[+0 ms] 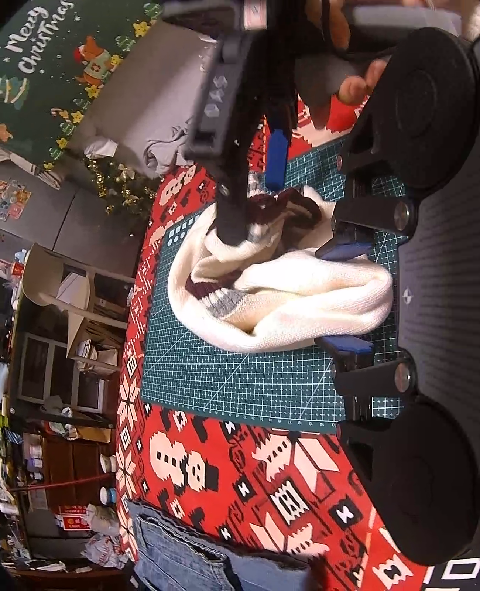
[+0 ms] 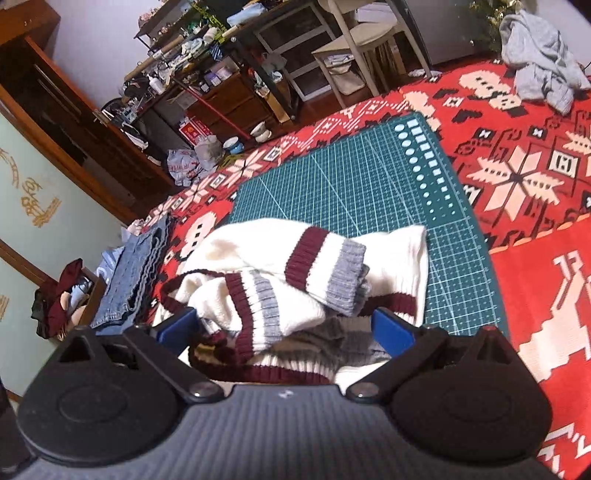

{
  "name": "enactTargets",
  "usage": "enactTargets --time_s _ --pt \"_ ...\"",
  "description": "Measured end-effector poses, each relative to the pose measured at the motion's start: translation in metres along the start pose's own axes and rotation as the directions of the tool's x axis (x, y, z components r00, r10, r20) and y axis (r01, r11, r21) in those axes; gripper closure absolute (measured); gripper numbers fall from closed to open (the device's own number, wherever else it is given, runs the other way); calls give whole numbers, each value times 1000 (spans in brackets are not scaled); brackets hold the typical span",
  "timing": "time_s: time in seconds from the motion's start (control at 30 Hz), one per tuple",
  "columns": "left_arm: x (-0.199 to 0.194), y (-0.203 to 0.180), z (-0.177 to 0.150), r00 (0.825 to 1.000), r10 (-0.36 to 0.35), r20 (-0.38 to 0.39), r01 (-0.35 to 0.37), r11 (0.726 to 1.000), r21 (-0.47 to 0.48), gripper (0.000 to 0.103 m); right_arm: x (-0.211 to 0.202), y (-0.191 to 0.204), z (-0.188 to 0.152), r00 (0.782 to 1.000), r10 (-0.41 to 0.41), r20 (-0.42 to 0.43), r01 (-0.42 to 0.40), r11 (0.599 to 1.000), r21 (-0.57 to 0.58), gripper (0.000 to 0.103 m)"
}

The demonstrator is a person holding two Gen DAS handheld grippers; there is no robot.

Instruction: Fold clothes

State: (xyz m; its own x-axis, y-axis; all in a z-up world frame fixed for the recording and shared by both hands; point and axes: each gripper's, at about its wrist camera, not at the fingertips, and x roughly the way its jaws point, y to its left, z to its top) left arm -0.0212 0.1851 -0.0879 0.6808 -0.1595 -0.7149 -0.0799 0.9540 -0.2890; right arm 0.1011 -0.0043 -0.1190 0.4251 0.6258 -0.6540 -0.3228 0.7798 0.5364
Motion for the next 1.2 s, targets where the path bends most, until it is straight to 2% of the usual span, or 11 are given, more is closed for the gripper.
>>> enactTargets --time_s 0.1,0.3,0.43,0.6,0.67,0.87,0.97,1.0,1.07,1.13,1.2 --pt "-12 6 0 999 18 27 -18 1000 -22 58 12 4 -2 998 -24 -51 22 999 -40 18" --pt "-32 27 12 993 43 113 -28 992 -127 56 18 12 -6 998 -50 -34 45 991 -125 48" --pt "-23 33 32 991 11 135 7 992 -127 55 14 12 -6 998 -52 -30 48 991 -123 42" --pt "0 34 59 989 -67 134 78 994 -75 48 3 22 -7 998 -59 23 62 981 -183 23" --pt "13 37 70 989 -100 113 110 991 -83 48 2 21 -4 999 -43 30 48 984 -172 22" --pt "53 41 80 971 -237 -25 232 965 -120 48 11 16 1 1000 -16 11 17 986 -163 25" --pt "64 50 83 966 -256 -31 245 948 -204 47 16 15 2 1000 -8 -5 7 987 -161 36" --pt "65 53 83 965 -260 -23 248 941 -230 48 17 16 2 1000 -11 -9 9 986 -167 47" --pt "66 59 84 964 -265 -3 255 930 -266 65 18 18 1 1000 -26 -9 24 982 -187 58" --pt "63 59 83 970 -245 14 240 936 -258 78 17 21 0 999 -46 3 46 977 -210 64" --pt "60 52 83 977 -213 25 213 950 -229 82 15 25 0 998 -64 21 67 972 -227 68"
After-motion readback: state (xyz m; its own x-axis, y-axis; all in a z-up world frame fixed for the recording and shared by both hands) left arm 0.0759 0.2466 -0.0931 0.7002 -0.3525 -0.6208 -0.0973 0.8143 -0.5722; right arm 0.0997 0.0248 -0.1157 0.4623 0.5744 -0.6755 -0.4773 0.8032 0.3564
